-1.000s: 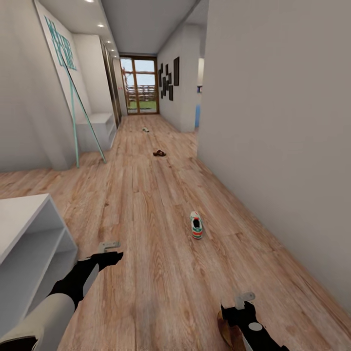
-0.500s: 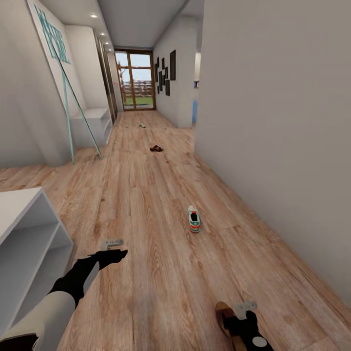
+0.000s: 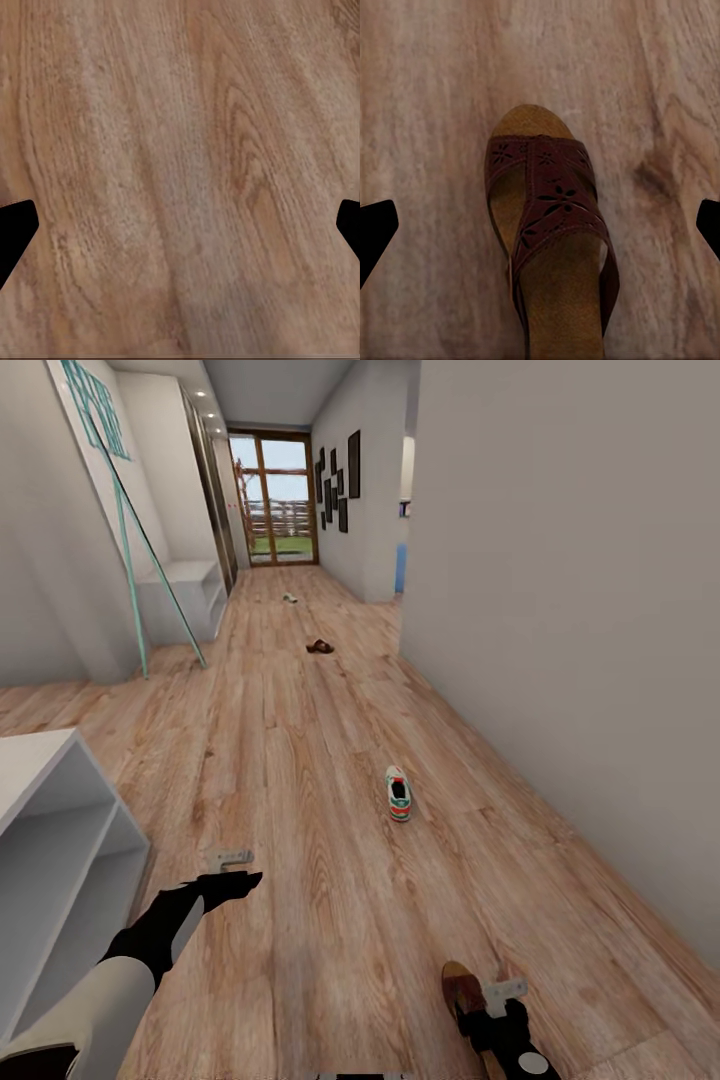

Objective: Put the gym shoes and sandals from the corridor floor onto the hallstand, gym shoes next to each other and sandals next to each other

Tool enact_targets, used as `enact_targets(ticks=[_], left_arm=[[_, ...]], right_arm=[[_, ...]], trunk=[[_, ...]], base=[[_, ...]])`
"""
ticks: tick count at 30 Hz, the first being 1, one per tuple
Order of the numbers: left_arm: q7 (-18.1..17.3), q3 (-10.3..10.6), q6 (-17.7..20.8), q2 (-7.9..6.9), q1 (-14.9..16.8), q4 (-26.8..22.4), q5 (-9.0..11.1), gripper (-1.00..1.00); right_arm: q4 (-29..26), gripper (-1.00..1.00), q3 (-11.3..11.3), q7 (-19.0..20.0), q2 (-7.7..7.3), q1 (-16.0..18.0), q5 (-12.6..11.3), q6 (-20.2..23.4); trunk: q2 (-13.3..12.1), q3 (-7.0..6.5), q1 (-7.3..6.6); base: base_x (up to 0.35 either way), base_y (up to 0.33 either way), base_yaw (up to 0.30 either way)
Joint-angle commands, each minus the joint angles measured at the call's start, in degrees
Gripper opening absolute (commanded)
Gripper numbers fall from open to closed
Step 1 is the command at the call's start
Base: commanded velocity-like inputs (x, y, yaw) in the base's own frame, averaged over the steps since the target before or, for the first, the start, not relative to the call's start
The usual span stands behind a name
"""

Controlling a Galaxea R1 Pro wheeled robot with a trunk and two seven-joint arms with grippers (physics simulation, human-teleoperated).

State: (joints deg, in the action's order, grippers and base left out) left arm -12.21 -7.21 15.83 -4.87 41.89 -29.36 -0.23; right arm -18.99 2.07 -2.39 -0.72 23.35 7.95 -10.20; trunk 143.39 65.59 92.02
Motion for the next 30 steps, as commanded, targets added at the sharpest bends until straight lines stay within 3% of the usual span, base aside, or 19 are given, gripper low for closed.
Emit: enact_targets(ticks=[1, 13, 18, 27, 30], left_arm=[[-0.31, -0.35, 0.41, 0.07, 0.02, -0.11, -0.03, 1.00], [0.86, -0.43, 0.74, 0.23, 0.10, -1.76, -0.02, 1.00], [2.63, -0.41, 0.68, 0.09, -0.28, -2.44, -0.01, 1.00], [2.67, -0.35, 0.62, -0.11, -0.48, -2.61, 0.03, 1.00], [2.64, -0.35, 0.61, -0.13, -0.49, -2.62, 0.03, 1.00]], right_arm=[[0.06, 1.00, 0.18, -0.25, -0.04, 0.03, 0.40, -0.12], [0.03, 1.00, 0.13, -0.25, -0.96, 0.03, 0.34, -0.18], [0.01, 1.00, 0.20, -0.25, -1.26, 0.03, 0.29, -0.18], [0.00, 1.00, 0.18, -0.25, -1.30, 0.03, 0.23, -0.17], [0.00, 1.00, 0.20, -0.25, -1.30, 0.03, 0.22, -0.17]], trunk=[[0.03, 0.27, 0.01], [0.20, 2.93, 0.32], [0.20, 2.93, 0.32], [0.20, 3.34, 0.32], [0.24, 4.26, 0.40]], base=[[0.000, 0.000, 0.000], [0.000, 0.000, 0.000], [0.000, 0.000, 0.000], [0.000, 0.000, 0.000], [0.000, 0.000, 0.000]])
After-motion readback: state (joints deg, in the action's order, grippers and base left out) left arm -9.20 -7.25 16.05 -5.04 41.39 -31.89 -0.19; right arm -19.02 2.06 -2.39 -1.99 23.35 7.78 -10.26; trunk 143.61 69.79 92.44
